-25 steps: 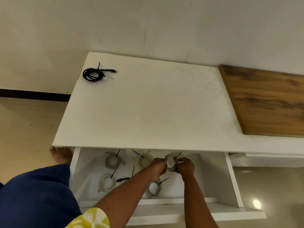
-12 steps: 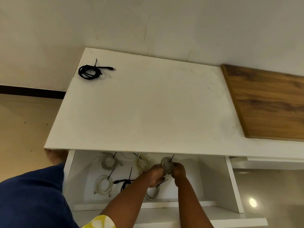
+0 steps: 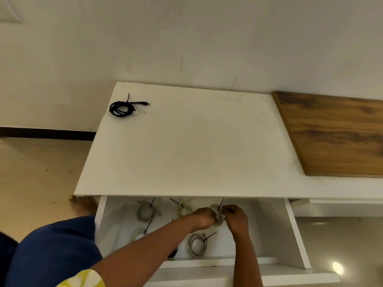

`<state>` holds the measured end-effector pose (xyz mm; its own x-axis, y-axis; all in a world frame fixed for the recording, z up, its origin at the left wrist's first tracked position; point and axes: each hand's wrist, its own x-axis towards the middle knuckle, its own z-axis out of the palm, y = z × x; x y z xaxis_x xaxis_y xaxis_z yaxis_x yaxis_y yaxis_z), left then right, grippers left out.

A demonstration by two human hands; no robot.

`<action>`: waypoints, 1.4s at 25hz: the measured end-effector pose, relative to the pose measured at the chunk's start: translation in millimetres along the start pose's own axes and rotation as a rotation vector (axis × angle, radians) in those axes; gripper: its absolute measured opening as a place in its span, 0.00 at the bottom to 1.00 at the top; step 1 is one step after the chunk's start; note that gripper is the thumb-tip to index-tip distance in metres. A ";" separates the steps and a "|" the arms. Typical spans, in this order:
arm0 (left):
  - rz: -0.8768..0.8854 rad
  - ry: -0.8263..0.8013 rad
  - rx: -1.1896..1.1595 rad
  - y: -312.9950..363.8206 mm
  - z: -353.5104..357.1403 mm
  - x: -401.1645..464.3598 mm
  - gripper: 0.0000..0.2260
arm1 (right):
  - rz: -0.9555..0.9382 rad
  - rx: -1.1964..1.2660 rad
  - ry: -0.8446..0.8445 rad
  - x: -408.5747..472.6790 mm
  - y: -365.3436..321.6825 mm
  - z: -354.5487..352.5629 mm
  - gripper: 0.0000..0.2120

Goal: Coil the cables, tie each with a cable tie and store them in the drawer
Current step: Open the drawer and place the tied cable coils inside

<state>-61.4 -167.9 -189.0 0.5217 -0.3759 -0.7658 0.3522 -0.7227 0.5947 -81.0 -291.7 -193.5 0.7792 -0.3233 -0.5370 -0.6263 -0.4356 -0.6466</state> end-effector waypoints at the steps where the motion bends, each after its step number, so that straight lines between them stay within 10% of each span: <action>1: 0.056 -0.009 0.105 7.4 -6.1 -13.3 0.17 | -0.051 0.026 -0.005 -11.9 -7.1 -6.4 0.09; 4: 0.212 0.009 0.311 25.4 -30.3 -57.3 0.17 | -0.226 0.046 0.007 -45.0 -33.1 -29.9 0.08; 8: 0.363 0.143 0.036 29.2 -83.7 -113.4 0.11 | -0.434 0.184 0.109 -71.1 -86.8 -41.1 0.05; 19: 0.354 1.309 -0.538 -51.3 -211.0 -126.0 0.12 | -0.547 0.210 0.016 -35.2 -244.6 105.4 0.07; 28: 0.230 1.260 -0.646 -71.4 -255.8 -86.0 0.24 | -0.425 -0.042 0.021 -1.2 -319.1 168.8 0.24; 35: 0.277 1.281 -0.733 -65.4 -269.8 -77.9 0.18 | -0.404 0.095 -0.087 11.2 -334.4 185.5 0.17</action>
<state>84.6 65.1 -102.1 0.8062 0.5803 -0.1151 0.2292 -0.1271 0.9650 132.6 6.2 -83.8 0.9600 -0.0684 -0.2716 -0.2739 -0.4323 -0.8591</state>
